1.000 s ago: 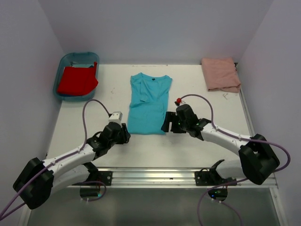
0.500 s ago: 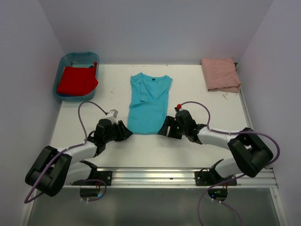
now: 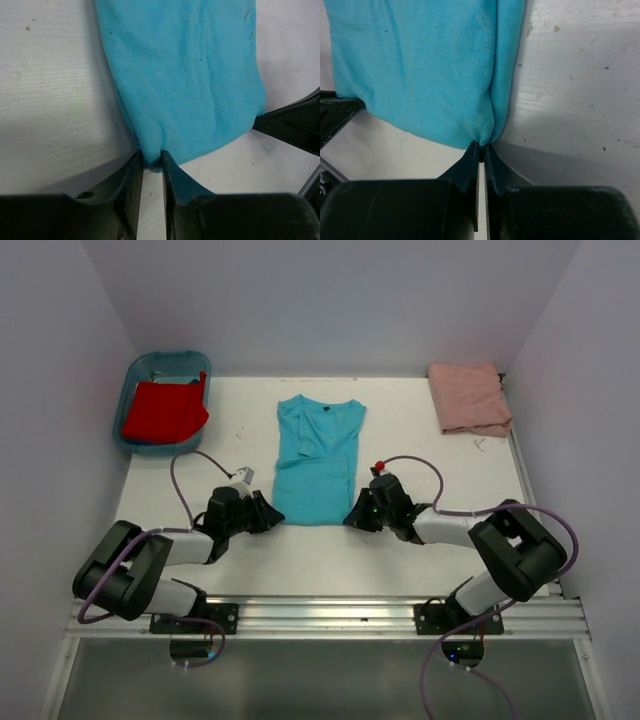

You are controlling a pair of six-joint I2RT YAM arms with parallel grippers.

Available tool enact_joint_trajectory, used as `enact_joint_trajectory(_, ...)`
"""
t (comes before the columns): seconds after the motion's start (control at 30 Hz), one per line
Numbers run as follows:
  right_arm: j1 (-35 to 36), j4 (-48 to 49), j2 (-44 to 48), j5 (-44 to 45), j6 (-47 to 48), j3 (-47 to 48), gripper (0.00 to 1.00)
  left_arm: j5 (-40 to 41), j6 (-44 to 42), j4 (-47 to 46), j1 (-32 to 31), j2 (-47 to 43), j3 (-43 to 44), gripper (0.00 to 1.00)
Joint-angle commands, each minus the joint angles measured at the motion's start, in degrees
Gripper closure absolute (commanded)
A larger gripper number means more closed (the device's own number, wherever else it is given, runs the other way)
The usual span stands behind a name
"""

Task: Fold and stack the t-shirts
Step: Fold the tshirt

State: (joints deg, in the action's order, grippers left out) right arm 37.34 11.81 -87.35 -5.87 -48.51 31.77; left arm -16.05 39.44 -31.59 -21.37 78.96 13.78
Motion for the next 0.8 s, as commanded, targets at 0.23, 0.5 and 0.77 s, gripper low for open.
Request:
enact_joint_trajectory(0.23,0.4,0.2,3.1,4.8,3.0,-2.2,1.00,-0.3,-0.9,3.3,0.4,-1.2,-2.8,1.00)
enact_joint_trajectory(0.5,8.7,-11.6,18.9,8.9,5.3,-2.5,1.00,-2.6,-0.5,20.4,-0.1,-23.1,-4.9,1.00)
enact_joint_trajectory(0.77,11.8,-17.3,24.5,11.7,7.4,-1.2,1.00,0.1,0.0,33.8,-0.8,-39.8,-1.5,1.00)
